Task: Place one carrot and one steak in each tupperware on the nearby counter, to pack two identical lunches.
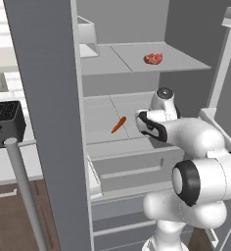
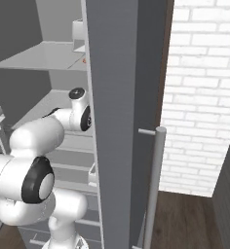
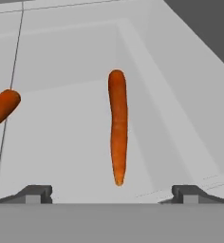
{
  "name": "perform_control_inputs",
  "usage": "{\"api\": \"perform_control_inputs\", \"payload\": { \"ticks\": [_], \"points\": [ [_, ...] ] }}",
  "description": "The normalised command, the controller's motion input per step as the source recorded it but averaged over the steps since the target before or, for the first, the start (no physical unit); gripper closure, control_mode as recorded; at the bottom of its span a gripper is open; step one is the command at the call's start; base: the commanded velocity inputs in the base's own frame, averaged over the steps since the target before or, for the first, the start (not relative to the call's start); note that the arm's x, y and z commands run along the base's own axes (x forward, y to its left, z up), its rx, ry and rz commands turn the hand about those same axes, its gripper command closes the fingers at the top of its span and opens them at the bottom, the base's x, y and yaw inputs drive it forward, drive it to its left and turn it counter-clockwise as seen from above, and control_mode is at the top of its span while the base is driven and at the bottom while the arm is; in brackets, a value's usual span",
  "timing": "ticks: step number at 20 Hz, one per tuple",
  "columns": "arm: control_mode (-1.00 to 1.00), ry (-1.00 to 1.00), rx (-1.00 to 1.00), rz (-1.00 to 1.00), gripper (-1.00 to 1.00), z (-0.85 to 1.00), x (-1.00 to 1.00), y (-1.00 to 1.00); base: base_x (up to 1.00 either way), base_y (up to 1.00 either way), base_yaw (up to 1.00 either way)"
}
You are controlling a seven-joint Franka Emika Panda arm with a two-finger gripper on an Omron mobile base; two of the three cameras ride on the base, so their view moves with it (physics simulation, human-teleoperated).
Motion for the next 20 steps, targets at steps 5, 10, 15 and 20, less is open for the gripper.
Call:
{"api": "perform_control_inputs", "payload": {
  "ticks": [5,10,15,20],
  "points": [
    [-1.0,0.03,0.0,0.0,-1.0,-0.38,0.62,-0.03,0.0,0.0,0.0],
    [-1.0,0.03,0.0,0.0,-1.0,-0.44,0.64,0.0,0.0,0.0,0.0],
    [-1.0,0.03,0.0,0.0,-1.0,-0.43,0.68,-0.06,0.0,0.0,0.0],
    [-1.0,0.04,0.0,0.0,-1.0,-0.45,0.62,-0.08,0.0,0.0,0.0]
  ]
}}
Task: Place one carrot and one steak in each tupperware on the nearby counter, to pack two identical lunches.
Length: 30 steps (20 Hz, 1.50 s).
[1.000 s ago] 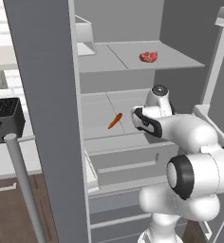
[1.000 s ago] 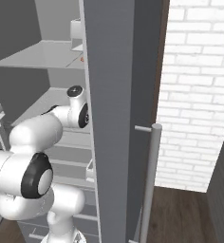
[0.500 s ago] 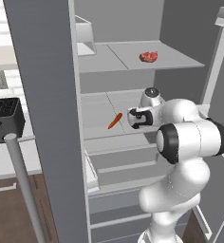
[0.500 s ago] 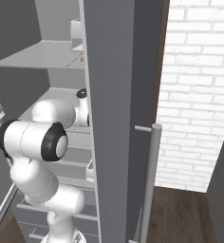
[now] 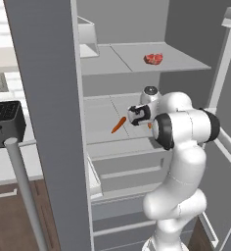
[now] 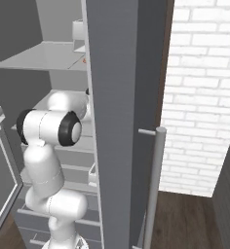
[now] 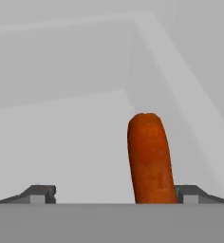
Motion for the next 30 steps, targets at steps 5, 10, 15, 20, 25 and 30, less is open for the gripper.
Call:
{"api": "perform_control_inputs", "payload": {
  "ticks": [5,10,15,20,25,30],
  "points": [
    [-1.0,0.01,-0.03,0.0,1.0,-0.68,-0.31,0.01,0.0,0.0,0.0],
    [-1.0,-0.01,0.0,0.0,1.0,-0.51,-0.84,0.03,0.0,0.0,0.0],
    [-1.0,-0.06,0.0,0.0,1.0,0.05,-0.92,0.2,0.0,0.0,0.0],
    [-1.0,-0.03,0.0,0.06,1.0,0.71,-1.0,0.34,0.0,0.0,0.0],
    [-1.0,0.0,0.0,0.12,1.0,0.71,-1.0,0.27,0.0,0.0,0.0],
    [-1.0,0.0,0.0,0.06,1.0,0.61,-1.0,0.18,0.0,0.0,0.0]
  ]
}}
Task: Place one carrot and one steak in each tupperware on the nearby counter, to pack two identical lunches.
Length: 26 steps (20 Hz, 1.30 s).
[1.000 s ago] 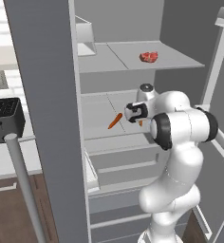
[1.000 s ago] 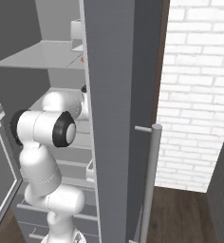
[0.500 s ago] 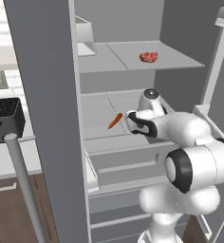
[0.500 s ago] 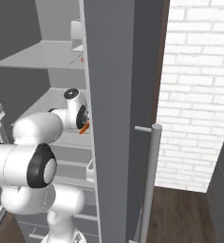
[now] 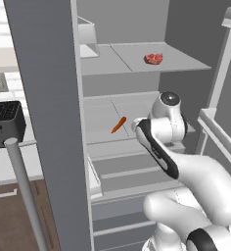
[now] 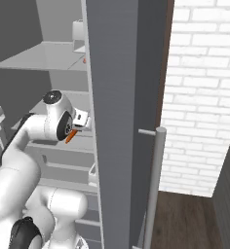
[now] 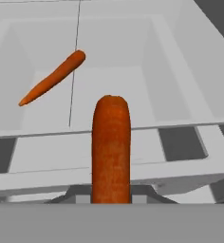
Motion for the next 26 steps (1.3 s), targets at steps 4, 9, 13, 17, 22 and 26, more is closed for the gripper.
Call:
{"api": "perform_control_inputs", "payload": {
  "ticks": [4,9,13,17,22,26],
  "points": [
    [-1.0,-0.01,0.0,0.04,1.0,0.86,-0.81,0.13,0.0,0.0,0.0],
    [-1.0,-0.03,0.0,0.05,1.0,0.75,-0.84,0.14,0.0,0.0,0.0],
    [-1.0,0.0,0.0,0.02,1.0,0.42,-0.94,0.16,0.0,0.0,0.0],
    [1.0,-0.03,0.0,0.0,1.0,0.09,-0.5,0.0,-0.5,0.0,0.0],
    [1.0,0.0,0.0,0.0,1.0,0.0,0.0,0.0,-1.0,0.1,0.13],
    [1.0,0.0,0.0,0.0,1.0,0.0,0.0,0.0,-0.92,0.13,0.55]
  ]
}}
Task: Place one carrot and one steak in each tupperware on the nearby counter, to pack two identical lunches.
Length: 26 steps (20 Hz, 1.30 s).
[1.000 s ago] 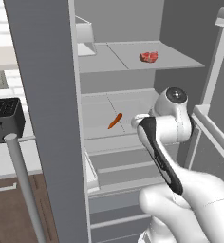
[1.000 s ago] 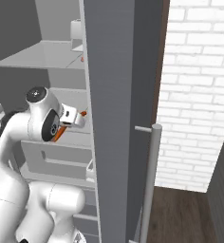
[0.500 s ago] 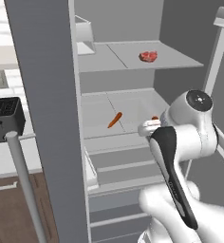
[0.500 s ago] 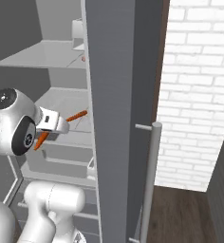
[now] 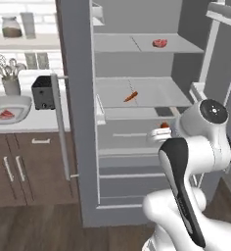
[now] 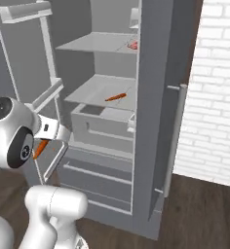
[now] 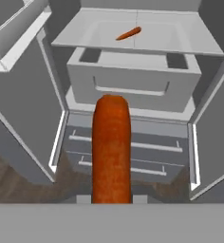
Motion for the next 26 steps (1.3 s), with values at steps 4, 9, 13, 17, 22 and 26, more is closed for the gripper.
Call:
{"api": "perform_control_inputs", "payload": {
  "ticks": [4,9,13,17,22,26],
  "points": [
    [1.0,0.0,0.0,0.0,1.0,0.0,0.0,0.0,-0.37,0.09,0.85],
    [1.0,0.0,0.0,0.0,1.0,0.0,0.0,0.0,0.0,0.35,0.99],
    [1.0,0.0,0.0,0.0,1.0,0.0,0.0,0.0,0.04,0.36,0.93],
    [1.0,0.0,0.0,0.0,1.0,0.0,0.0,0.0,0.69,0.34,0.73],
    [1.0,0.0,0.0,0.0,1.0,0.0,0.0,0.0,1.0,0.03,0.24],
    [1.0,0.0,0.0,0.0,1.0,0.0,0.0,0.0,1.0,-0.07,-0.14]
  ]
}}
